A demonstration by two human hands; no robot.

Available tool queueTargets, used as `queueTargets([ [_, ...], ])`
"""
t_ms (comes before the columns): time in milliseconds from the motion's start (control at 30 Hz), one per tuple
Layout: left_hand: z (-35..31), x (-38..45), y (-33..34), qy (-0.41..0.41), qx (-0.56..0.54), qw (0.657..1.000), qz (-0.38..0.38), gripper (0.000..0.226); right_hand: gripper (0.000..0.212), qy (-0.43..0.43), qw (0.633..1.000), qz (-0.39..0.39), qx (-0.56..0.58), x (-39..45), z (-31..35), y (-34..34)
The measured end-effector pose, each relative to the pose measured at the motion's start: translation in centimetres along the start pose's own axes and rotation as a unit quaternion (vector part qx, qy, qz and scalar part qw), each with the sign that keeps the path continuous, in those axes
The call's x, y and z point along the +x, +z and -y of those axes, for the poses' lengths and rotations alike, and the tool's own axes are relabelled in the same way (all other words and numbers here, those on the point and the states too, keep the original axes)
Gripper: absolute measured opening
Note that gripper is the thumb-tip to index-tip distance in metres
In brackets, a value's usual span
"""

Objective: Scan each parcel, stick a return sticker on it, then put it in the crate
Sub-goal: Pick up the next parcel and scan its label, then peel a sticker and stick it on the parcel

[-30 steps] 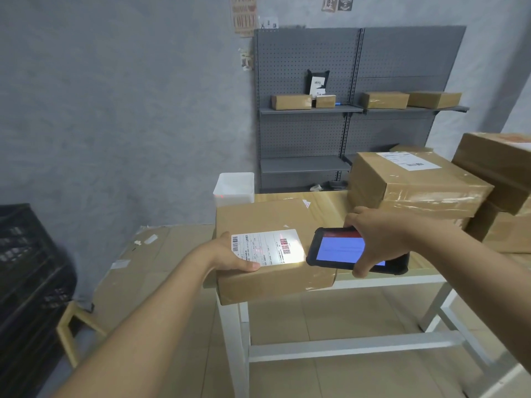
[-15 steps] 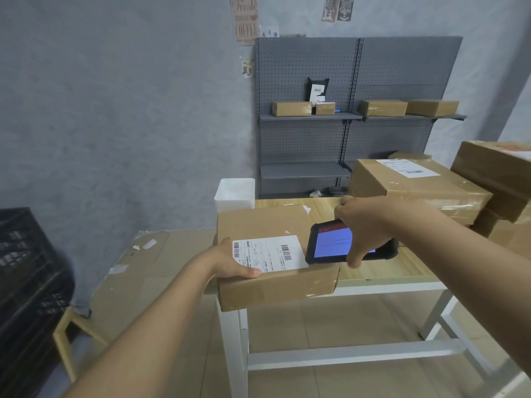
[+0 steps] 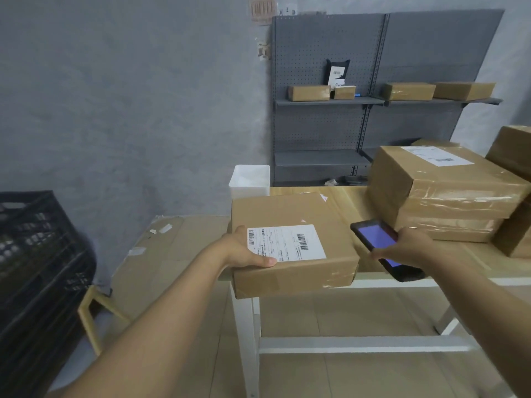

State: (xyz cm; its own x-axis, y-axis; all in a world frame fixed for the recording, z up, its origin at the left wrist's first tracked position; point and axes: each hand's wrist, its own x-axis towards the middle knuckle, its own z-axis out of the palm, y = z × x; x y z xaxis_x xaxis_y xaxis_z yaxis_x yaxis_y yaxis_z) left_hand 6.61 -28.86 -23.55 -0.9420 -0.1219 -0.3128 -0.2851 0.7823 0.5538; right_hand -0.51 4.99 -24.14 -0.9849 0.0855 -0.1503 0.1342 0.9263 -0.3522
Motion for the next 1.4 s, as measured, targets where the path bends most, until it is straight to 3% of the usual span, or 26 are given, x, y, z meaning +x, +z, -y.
queueTargets([
  [233, 0.3, 0.6, -0.2, -0.014, 0.01, 1.0, -0.006, 0.107, 0.044, 0.008, 0.999, -0.008, -0.044, 2.5, 0.9, 4.2],
  [500, 1.0, 1.8, -1.4, -0.027, -0.013, 0.994, -0.103, 0.063, 0.039, 0.011, 0.998, -0.006, -0.068, 5.9, 1.6, 7.0],
  [667, -0.6, 4.9, -3.1, 0.009, -0.028, 0.983, -0.183, 0.041, 0.073, 0.016, 0.997, 0.044, -0.059, 8.5, 2.7, 5.9],
  [733, -1.8, 6.8, -3.5, 0.034, -0.025, 0.977, -0.208, 0.029, 0.078, -0.006, 0.999, 0.046, -0.003, 10.3, 3.4, 5.0],
  [867, -4.7, 10.8, -3.9, 0.098, -0.03, 0.968, -0.23, 0.006, 0.053, -0.093, 0.992, 0.034, 0.077, 15.0, 5.7, 4.0],
  [967, -6.8, 13.9, -3.8, 0.13, -0.069, 0.968, -0.205, 0.005, 0.039, -0.137, 0.986, 0.027, 0.09, 18.8, 7.8, 4.6],
  [1167, -9.7, 18.9, -3.6, 0.13, -0.047, 0.988, -0.074, 0.016, 0.034, -0.184, 0.977, 0.041, 0.098, 25.1, 11.1, 7.1],
  [1400, -11.0, 22.5, -4.2, 0.103, -0.065, 0.989, -0.088, 0.021, 0.075, -0.228, 0.972, 0.027, -0.049, 28.6, 13.8, 8.7],
])
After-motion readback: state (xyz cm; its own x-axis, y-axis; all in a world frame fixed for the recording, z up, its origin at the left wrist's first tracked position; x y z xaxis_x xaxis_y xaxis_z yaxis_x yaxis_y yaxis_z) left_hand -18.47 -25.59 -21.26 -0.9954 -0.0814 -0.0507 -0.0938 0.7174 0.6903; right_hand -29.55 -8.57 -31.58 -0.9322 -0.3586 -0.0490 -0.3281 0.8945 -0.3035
